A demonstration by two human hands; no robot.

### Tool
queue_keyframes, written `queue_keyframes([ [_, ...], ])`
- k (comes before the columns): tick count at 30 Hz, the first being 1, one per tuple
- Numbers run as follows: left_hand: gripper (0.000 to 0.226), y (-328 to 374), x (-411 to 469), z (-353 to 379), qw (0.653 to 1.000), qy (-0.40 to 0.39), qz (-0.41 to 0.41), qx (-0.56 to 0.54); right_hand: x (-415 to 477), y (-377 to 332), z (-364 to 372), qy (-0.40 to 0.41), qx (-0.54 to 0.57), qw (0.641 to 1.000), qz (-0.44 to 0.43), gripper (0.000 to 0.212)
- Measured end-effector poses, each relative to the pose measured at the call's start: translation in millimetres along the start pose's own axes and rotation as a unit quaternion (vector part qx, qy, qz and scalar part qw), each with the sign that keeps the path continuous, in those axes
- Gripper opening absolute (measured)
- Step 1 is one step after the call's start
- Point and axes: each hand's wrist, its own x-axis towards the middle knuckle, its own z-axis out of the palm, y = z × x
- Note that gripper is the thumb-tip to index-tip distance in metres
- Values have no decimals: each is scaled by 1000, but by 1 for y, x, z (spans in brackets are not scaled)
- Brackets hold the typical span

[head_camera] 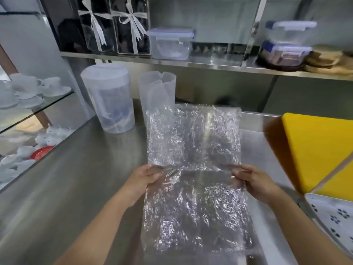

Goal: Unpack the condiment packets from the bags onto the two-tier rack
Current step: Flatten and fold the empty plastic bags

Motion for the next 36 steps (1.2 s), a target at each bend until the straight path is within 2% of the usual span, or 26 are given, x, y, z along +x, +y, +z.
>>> queue_keyframes([
  [1, 22, 1, 0, 2, 1000, 2, -6, -29, -2, -1, -3, -9, 5, 1000, -7, 48],
  [2, 23, 2, 1, 3, 998, 7, -13, -57, -5, -4, -3, -20, -5, 1000, -3, 41],
  [3, 23, 4, 1, 5, 997, 8, -11, -74, -8, -8, -4, -26, -14, 1000, -2, 15],
  [4, 20, 5, 1, 6, 997, 9, -6, -76, -8, -11, -7, -50, -36, 998, -9, 20],
  [5, 18, 5, 2, 8, 998, 10, 2, -60, -12, -16, -6, -46, -65, 997, -15, 44],
  [7, 35, 5, 2, 13, 999, 39, 10, -22, -19, -22, -12, -26, -86, 995, -31, 60],
  [9, 53, 3, 2, 16, 998, 63, 11, -5, -18, -20, -21, -12, -111, 992, -58, 56],
  [11, 57, 4, 0, 22, 998, 50, 23, 13, -20, -19, -29, -10, -191, 980, -55, 53],
  [14, 60, 7, -6, 31, 997, 32, 50, 55, -30, -27, -38, -51, -293, 953, -64, 58],
  [15, 60, 9, -7, 34, 995, 22, 62, 80, -32, -29, -40, -59, -348, 933, -78, 62],
  [17, 58, 18, -12, 41, 985, 2, 90, 148, -31, -32, -43, -20, -464, 879, -109, 61],
  [18, 55, 25, -15, 46, 976, -19, 104, 188, -33, -39, -39, 12, -486, 864, -132, 54],
  [19, 51, 32, -18, 52, 966, -50, 117, 227, -35, -45, -33, 23, -475, 866, -154, 45],
  [20, 50, 40, -22, 60, 952, -87, 127, 265, -40, -53, -24, 3, -440, 883, -161, 39],
  [22, 53, 54, -27, 77, 929, -149, 135, 310, -49, -70, -6, -120, -343, 929, -68, 51],
  [24, 51, 66, -33, 94, 916, -187, 154, 321, -53, -78, 6, -229, -323, 918, 19, 48],
  [26, 47, 76, -41, 106, 909, -210, 182, 312, -55, -78, 9, -275, -364, 889, 42, 29],
  [28, 47, 84, -46, 110, 915, -219, 204, 270, -59, -79, 8, -256, -381, 888, 26, 10],
  [30, 36, 86, -47, 106, 941, -195, 214, 177, -62, -80, 0, -197, -348, 916, -6, 15],
  [32, 41, 81, -45, 94, 980, -130, 149, 4, -67, -81, -8, -153, -283, 946, -42, 8],
  [33, 38, 76, -43, 87, 983, -130, 89, -97, -69, -81, -11, -141, -237, 960, -55, 3],
  [35, 52, 61, -42, 80, 932, -217, -25, -290, -72, -78, -15, -115, -124, 983, -67, 12],
  [36, 59, 50, -44, 82, 906, -247, -47, -339, -72, -76, -15, -97, -75, 990, -70, 15],
])
